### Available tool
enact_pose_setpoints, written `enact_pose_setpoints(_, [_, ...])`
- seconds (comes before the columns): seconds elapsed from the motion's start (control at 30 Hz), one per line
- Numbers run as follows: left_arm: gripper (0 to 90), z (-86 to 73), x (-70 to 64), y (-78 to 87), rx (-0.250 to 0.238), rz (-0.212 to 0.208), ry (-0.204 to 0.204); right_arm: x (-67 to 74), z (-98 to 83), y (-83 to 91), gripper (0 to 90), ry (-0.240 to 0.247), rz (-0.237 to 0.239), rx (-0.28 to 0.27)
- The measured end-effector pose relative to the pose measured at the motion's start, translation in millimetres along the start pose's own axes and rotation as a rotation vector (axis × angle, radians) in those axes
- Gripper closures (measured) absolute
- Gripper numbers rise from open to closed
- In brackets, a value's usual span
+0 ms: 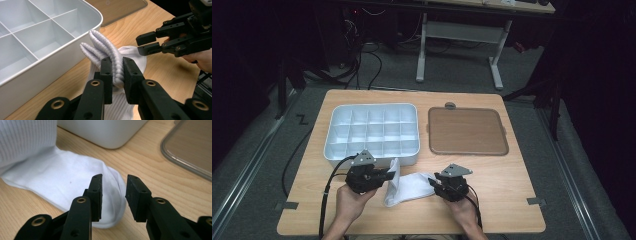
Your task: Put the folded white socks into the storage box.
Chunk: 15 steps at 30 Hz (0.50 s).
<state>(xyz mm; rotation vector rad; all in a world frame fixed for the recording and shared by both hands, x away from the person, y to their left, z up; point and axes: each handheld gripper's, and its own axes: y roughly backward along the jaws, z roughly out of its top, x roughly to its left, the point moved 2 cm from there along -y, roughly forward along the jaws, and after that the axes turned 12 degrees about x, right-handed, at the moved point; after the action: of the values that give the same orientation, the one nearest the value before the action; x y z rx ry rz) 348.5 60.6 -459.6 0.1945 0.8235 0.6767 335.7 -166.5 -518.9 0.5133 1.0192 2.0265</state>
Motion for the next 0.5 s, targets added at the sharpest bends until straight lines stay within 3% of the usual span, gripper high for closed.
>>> enact_pose_setpoints(0.33, [79.4, -7.9, -6.3, -15.9, 0.029, 0.011, -0.026, -8.3, -11.0, -11.2, 75.8, -0.033, 0.018, 0.044])
enact_pose_setpoints(0.5, [79.4, -12.5, -10.2, -21.7, 0.037, 0.021, -0.044, -5.2, -13.6, -13.4, 81.2, -0.021, 0.030, 0.048])
